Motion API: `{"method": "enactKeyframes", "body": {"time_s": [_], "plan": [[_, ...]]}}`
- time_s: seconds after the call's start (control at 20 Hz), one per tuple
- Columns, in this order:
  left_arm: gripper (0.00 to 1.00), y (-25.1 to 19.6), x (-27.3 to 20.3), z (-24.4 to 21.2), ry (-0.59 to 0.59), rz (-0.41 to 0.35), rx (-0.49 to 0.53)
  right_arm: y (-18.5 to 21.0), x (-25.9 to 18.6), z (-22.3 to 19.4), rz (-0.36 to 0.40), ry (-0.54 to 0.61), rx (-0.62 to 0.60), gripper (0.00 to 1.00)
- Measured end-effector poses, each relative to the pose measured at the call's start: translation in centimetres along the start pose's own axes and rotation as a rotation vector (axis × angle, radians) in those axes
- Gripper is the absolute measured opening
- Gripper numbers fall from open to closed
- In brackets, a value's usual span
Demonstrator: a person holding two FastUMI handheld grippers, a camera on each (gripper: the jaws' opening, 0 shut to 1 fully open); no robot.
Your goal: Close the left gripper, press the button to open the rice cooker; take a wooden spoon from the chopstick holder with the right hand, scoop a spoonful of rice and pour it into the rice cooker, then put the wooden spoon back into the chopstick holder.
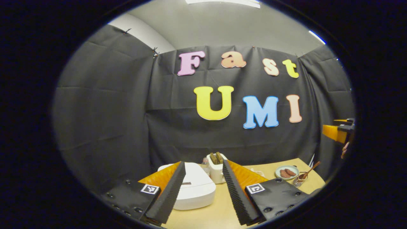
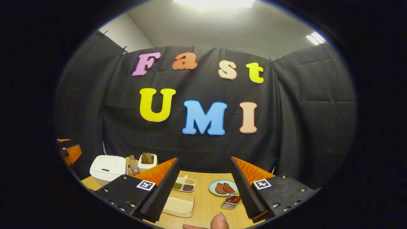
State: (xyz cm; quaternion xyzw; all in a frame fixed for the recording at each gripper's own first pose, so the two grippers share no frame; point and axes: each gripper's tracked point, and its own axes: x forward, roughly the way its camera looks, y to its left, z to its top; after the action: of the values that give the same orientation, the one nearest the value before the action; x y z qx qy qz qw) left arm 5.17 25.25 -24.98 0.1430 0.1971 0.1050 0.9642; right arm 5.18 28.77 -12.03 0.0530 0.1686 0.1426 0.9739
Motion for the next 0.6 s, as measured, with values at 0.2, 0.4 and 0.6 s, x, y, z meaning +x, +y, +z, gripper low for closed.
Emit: {"method": "enactKeyframes", "body": {"time_s": [0.2, 0.4, 0.6], "plan": [[0.50, 1.6, 5.6, -4.3, 0.069, 0.124, 0.038, -1.1, 2.2, 0.4, 0.042, -0.021, -0.034, 0.96], [0.13, 1.3, 11.2, -9.6, 0.175, 0.124, -0.040, -2.0, 4.0, 0.8, 0.070, -0.035, -0.051, 0.96], [0.08, 4.2, 16.0, -15.1, 0.318, 0.239, -0.013, -2.9, 5.0, -0.1, 0.086, -0.017, -0.062, 0.96]]}}
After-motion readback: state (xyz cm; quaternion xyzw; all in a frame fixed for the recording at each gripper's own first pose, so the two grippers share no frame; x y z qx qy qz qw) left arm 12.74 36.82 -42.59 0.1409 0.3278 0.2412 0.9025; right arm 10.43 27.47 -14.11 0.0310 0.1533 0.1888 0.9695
